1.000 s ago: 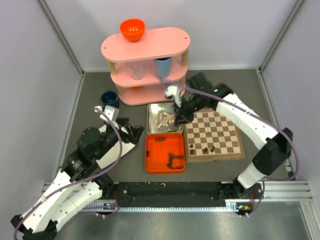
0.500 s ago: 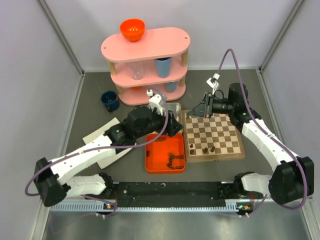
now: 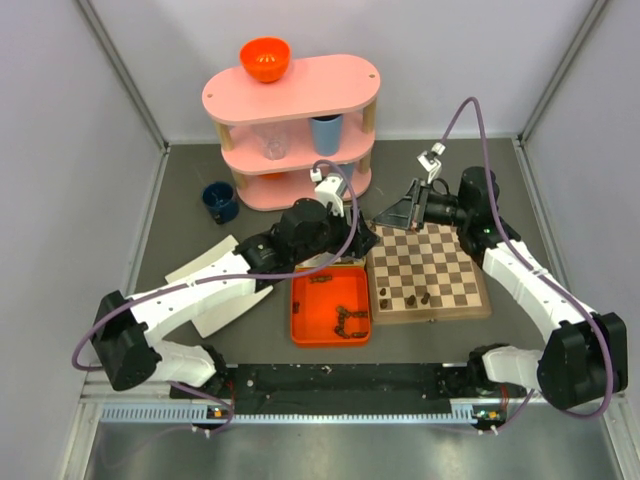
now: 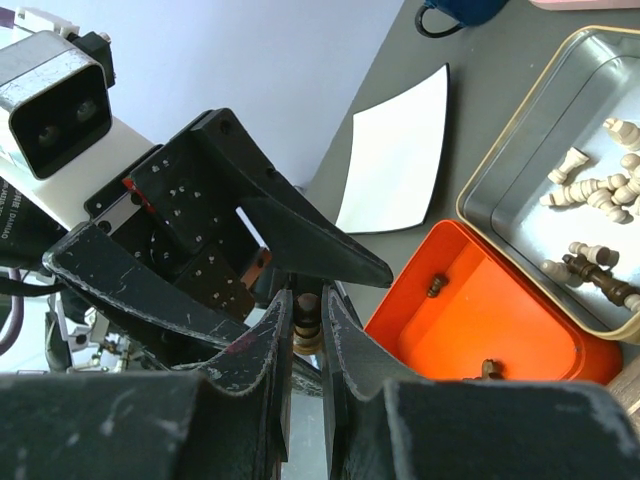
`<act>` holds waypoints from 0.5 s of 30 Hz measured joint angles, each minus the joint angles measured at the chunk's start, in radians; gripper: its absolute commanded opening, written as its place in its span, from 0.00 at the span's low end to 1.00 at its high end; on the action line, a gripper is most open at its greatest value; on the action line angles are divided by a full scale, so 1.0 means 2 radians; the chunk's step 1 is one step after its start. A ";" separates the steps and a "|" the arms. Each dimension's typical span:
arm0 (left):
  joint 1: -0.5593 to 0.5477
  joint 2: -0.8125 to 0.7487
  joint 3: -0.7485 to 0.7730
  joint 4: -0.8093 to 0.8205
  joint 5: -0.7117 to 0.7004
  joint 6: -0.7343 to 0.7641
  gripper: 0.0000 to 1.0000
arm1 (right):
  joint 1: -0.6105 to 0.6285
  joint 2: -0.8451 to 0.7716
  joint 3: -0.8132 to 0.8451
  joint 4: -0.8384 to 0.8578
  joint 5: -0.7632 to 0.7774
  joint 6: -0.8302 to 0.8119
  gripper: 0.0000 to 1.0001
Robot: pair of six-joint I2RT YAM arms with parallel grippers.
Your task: Set up the chess pieces on the board
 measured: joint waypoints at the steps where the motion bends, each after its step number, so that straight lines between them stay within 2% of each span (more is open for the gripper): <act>1: 0.000 0.002 0.001 0.000 0.000 0.000 0.65 | 0.000 0.000 0.000 0.002 0.000 0.002 0.11; 15: 0.000 0.017 0.018 0.007 -0.002 0.000 0.58 | 0.000 0.000 -0.011 0.010 0.006 0.007 0.11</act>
